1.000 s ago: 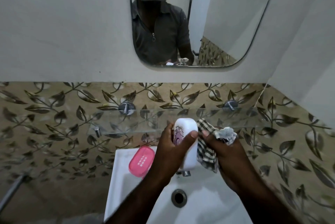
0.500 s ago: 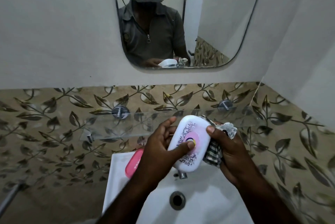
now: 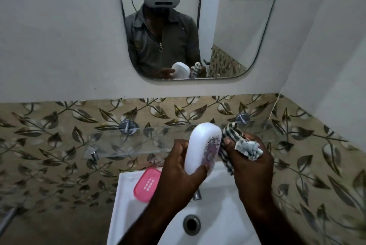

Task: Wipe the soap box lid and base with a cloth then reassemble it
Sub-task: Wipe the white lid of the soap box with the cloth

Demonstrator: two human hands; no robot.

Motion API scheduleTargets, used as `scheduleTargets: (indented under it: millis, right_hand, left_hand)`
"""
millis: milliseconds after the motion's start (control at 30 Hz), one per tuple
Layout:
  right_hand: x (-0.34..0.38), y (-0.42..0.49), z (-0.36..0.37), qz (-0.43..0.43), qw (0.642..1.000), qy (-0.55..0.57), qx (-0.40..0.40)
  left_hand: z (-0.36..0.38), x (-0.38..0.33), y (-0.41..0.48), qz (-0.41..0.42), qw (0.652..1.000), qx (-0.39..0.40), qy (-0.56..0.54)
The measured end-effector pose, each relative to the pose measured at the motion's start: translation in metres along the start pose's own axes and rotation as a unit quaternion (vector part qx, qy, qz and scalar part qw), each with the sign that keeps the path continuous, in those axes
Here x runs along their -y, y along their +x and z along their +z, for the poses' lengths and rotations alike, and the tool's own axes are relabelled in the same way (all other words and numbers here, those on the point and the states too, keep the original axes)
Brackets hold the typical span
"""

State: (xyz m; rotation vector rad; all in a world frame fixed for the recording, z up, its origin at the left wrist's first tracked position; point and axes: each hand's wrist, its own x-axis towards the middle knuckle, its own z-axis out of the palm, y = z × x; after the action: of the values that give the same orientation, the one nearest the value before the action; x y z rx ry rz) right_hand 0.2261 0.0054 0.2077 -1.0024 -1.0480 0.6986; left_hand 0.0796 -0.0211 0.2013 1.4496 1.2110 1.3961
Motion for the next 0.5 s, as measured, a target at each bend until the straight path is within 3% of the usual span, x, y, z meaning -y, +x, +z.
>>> scheduleTargets:
  millis: [133,300,500]
  right_hand:
    - [0.003,-0.011,0.005,0.019,0.999,0.002,0.051]
    - [0.005,-0.013,0.008,0.058,0.997,0.037,0.038]
    - [0.006,-0.019,0.012,0.086,0.993,0.034,0.069]
  left_hand:
    - [0.004,0.0,-0.003,0.041,0.997,0.014,0.057]
    - [0.005,-0.001,-0.002,0.074,0.994,0.016,0.075]
    - [-0.002,0.004,0.001,-0.016,0.999,0.012,-0.036]
